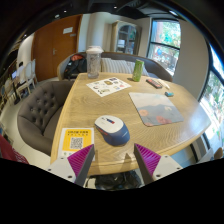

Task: Arrange mouse

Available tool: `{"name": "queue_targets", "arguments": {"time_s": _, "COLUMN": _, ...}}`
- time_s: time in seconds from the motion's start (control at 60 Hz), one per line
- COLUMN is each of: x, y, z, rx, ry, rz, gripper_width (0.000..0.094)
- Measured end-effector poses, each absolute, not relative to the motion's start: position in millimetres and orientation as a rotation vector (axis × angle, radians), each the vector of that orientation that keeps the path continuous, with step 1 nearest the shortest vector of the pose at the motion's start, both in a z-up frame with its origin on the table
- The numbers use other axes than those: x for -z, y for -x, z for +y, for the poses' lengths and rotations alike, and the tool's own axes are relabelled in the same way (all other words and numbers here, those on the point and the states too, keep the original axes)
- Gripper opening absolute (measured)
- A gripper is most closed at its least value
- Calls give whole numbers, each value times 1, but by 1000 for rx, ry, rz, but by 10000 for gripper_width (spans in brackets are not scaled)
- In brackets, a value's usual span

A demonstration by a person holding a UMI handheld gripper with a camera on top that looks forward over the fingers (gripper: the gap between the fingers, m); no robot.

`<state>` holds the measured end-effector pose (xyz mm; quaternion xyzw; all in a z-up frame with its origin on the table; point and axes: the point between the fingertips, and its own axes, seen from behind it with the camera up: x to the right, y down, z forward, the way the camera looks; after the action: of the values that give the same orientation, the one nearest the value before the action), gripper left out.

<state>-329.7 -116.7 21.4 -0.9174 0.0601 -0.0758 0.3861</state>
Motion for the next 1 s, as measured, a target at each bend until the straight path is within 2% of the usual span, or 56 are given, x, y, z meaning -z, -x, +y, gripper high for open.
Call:
{"name": "queue_targets", "arguments": {"time_s": 0.1, "x": -17, "y": 324, "z": -100, "rx": 131, "ry": 2328, "rz": 56, "gripper_width": 816}}
{"name": "queue_targets", "arguments": {"time_s": 0.317, "x": -30, "y": 301, "z": -51, "rx": -40, "ry": 2275, "rz": -26, "gripper_width": 812}}
{"name": "queue_targets", "arguments": {"time_s": 0.4, "x": -27, "y": 291, "z": -34, "rx": -64, "ry": 2244, "rz": -70, "gripper_width": 728}}
{"name": "queue_targets", "arguments": {"time_s": 0.483, "x": -5, "y": 260, "z": -32, "rx": -80, "ry": 2248, "rz": -71, "gripper_width": 546}}
{"name": "queue_targets", "arguments": {"time_s": 0.567, "x": 9, "y": 223, "z": -22, "rx": -89, "ry": 2257, "rz": -54, "gripper_width": 510}}
{"name": "queue_targets", "arguments": {"time_s": 0.7, "x": 19, "y": 232, "z": 1, "rx": -163, "ry": 2350, "rz": -126, "gripper_width": 477}}
{"name": "queue_targets", "arguments": {"time_s": 0.817, "x": 3, "y": 230, "z": 3, "rx": -283, "ry": 2399, "rz": -110, "gripper_width": 457}}
{"name": "queue_targets", "arguments": {"time_s": 1.0, "x": -89, "y": 170, "z": 55, "rx": -191, "ry": 2181, "rz": -137, "gripper_width": 382}}
